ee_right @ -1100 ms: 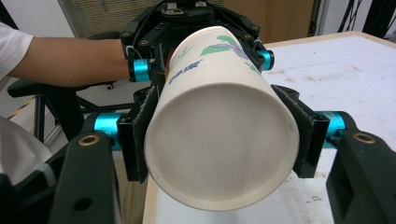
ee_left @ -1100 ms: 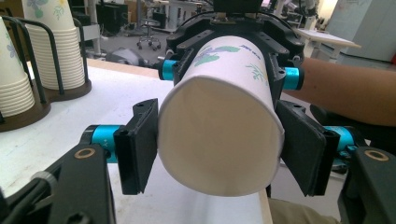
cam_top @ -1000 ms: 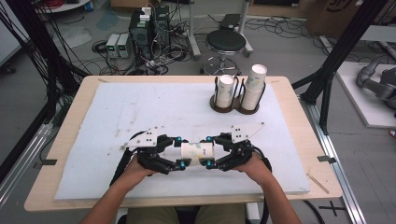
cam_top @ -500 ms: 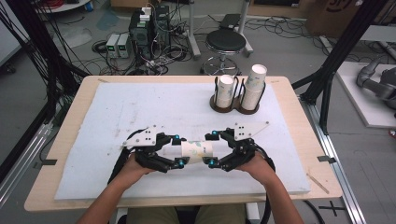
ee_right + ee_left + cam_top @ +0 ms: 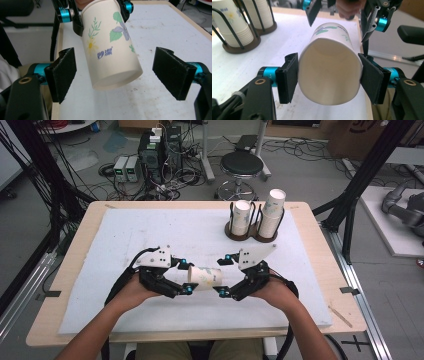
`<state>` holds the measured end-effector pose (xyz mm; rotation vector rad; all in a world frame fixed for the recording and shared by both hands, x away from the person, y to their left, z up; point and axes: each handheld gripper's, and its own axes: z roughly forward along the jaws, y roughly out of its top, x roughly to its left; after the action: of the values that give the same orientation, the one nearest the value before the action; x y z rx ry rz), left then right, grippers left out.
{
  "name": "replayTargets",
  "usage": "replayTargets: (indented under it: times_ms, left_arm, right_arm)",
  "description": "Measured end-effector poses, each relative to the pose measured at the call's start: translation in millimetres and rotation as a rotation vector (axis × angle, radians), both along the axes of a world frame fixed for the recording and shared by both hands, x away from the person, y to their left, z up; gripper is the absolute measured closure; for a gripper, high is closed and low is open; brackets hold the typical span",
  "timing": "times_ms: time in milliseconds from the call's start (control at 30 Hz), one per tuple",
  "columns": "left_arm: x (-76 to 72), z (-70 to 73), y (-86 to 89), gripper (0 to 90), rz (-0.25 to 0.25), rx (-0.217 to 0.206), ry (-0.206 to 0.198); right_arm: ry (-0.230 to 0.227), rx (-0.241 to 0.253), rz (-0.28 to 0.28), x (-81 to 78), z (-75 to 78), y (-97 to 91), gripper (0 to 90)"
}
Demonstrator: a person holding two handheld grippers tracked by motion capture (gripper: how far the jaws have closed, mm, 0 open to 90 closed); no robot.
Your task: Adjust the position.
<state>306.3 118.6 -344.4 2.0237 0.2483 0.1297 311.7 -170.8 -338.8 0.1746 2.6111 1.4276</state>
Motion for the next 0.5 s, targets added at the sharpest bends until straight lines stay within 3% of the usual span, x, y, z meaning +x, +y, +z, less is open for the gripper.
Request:
replayTargets:
  times_ms: [67,100,200,500]
  left_arm:
    - [1.2,4.0,-1.2,36.4,0.003,0.026,0.008]
    - [1.2,4.0,-1.2,36.4,0.003,0.026,0.008]
    - [3.1,8.4,-2.9,36.4,-0.002,0.065,0.014]
    - [5.7,18.6,-7.9,36.3,-0.021,0.14,0.014]
  right_arm:
    - [-0.023,-0.058,0.008,1.7,4.9,6.8,19.9]
    - [-0.023,-0.058,0.008,1.7,4.9,6.8,19.9]
    - [-0.042,-0.126,0.022,2.4,8.7,15.0,19.9]
    - [-0.065,-0.239,0.059,4.9,14.6,30.0,19.9]
